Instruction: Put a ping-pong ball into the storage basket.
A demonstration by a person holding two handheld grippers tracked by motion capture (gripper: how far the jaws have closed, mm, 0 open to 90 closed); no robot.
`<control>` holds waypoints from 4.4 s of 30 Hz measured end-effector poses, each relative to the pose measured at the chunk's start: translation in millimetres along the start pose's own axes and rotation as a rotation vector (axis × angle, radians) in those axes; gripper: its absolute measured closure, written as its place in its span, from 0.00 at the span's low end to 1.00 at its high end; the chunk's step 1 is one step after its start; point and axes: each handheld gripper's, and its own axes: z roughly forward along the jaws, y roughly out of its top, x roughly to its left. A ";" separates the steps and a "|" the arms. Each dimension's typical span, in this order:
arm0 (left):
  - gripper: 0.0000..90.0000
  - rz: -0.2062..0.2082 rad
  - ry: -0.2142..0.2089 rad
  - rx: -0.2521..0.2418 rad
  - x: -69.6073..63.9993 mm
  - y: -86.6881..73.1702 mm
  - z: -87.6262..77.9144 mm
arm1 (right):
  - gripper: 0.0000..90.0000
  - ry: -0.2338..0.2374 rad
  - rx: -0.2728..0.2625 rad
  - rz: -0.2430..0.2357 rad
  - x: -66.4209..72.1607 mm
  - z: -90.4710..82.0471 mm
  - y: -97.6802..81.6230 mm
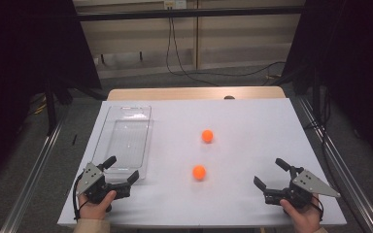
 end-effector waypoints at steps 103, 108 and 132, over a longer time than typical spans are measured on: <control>0.02 -0.009 -0.162 0.048 -59.4 18.6 54.2 | 0.03 0.018 -0.002 -0.033 -0.9 4.4 1.7; 0.02 -0.002 -0.180 0.065 -62.7 17.7 58.3 | 0.03 0.017 -0.001 -0.034 -0.6 5.3 1.8; 0.02 0.018 -0.226 0.097 -75.3 16.1 76.2 | 0.03 0.025 0.000 -0.043 1.0 6.4 2.3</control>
